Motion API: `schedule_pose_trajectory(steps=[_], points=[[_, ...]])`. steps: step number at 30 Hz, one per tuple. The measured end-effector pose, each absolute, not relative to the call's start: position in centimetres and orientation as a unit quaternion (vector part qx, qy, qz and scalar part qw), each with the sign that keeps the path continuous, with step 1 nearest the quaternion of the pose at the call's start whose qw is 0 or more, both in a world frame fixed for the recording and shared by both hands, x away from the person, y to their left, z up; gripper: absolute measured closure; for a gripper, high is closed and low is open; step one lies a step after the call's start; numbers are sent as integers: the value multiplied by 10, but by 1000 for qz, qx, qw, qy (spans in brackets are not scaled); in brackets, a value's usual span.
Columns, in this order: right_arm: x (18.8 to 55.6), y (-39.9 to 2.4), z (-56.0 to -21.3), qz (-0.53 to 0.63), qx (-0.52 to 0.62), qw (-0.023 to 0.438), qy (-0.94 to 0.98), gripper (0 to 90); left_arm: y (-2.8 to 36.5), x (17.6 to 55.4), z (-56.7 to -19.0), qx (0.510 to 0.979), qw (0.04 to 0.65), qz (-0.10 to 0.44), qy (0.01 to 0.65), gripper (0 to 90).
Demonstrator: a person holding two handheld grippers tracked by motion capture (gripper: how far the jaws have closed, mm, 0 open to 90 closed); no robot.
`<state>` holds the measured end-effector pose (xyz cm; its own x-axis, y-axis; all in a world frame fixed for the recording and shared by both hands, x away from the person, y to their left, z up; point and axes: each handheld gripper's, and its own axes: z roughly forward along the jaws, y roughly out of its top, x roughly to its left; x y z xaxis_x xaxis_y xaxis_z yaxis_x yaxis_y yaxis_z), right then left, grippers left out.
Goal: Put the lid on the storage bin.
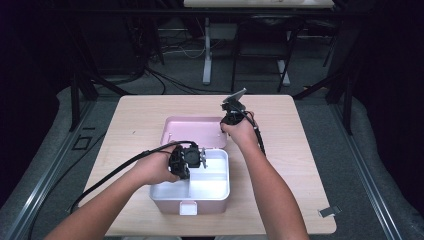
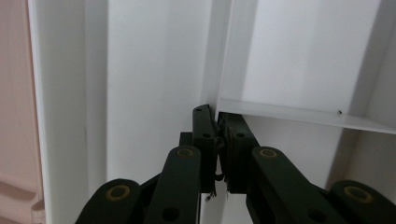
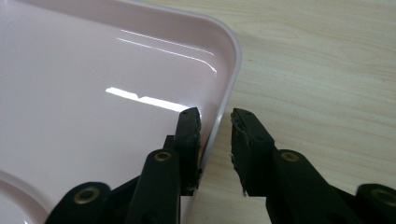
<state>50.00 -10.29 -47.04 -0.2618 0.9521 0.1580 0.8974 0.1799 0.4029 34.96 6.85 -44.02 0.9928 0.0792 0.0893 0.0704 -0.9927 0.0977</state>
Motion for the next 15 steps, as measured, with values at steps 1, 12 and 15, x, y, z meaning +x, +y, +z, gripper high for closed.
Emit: schedule_pose_trajectory(steps=[1,12,15], points=[[500,-103,-471,213,607,64,763,706,68,350,-440,997,47,47,38,856],[501,-102,-472,213,608,62,762,745,68,350,-440,997,47,47,38,856],[501,-101,-472,215,612,59,759,777,68,350,-440,997,47,47,38,856]])
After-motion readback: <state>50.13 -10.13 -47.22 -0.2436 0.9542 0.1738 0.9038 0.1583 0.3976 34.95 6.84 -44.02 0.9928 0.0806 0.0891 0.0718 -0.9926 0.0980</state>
